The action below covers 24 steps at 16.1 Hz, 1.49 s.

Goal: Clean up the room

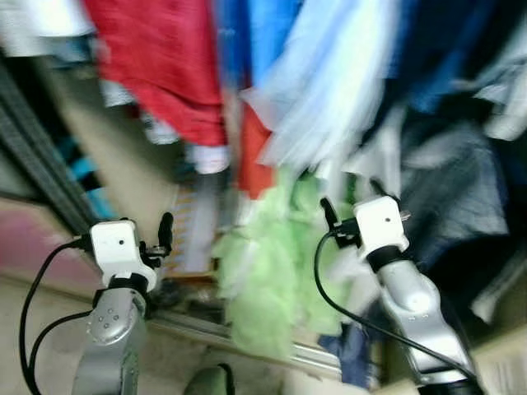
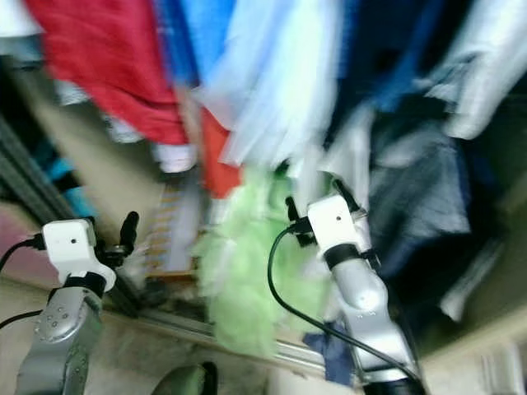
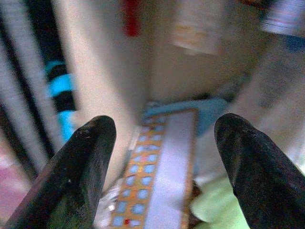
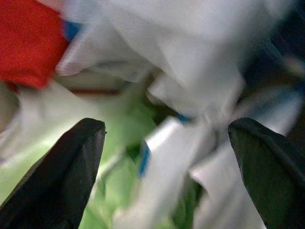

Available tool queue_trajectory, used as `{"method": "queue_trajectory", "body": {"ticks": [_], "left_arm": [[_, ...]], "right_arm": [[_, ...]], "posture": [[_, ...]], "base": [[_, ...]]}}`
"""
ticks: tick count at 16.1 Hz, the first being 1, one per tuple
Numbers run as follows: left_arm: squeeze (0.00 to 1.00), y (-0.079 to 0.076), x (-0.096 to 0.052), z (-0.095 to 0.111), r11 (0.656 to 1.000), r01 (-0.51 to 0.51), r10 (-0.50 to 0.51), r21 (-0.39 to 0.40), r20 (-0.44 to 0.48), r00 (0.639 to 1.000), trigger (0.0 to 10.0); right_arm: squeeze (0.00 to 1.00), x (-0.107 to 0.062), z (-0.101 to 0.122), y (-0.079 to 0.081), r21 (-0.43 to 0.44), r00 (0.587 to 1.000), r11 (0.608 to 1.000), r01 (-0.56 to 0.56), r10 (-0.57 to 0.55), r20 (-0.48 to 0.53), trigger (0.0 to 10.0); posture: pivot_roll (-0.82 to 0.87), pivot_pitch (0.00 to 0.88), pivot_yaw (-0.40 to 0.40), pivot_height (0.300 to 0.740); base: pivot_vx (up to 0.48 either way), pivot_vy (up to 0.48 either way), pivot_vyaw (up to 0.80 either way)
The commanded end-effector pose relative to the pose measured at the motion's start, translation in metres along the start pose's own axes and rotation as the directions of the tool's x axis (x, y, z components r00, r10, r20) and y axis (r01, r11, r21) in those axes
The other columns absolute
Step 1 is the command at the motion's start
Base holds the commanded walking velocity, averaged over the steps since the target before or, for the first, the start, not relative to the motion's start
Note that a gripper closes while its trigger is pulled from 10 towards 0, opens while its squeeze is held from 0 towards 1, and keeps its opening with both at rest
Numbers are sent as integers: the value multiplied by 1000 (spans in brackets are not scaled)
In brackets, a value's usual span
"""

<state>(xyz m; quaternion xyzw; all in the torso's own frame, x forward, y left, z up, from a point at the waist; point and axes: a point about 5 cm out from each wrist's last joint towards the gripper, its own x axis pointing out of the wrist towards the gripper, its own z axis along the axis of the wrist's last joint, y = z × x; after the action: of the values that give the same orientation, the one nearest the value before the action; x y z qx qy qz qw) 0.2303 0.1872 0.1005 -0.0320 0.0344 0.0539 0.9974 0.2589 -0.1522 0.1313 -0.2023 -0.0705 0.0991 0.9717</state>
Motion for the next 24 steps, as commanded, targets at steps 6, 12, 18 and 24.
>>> {"method": "queue_trajectory", "body": {"ticks": [6,12,18,24], "left_arm": [[0,0,0,4,999,-17,18,47,-15,1000,10000],[0,1,1,4,996,-50,50,77,4,999,10000],[0,1,1,4,996,-70,69,48,17,997,10000],[0,9,-12,-4,991,-104,105,84,-10,994,10000]], "right_arm": [[0,4,2,12,83,997,993,-79,77,25,10000],[0,7,10,19,46,979,981,-187,181,98,10000],[0,5,3,24,163,976,963,-215,208,61,10000],[0,2,-5,28,254,971,938,-234,240,11,10000]], "posture": [[9,0,-10,740],[9,0,-17,740],[13,0,-23,740],[3,0,-16,740]], "base": [[0,0,800],[0,0,800],[0,0,800],[0,0,800]]}}
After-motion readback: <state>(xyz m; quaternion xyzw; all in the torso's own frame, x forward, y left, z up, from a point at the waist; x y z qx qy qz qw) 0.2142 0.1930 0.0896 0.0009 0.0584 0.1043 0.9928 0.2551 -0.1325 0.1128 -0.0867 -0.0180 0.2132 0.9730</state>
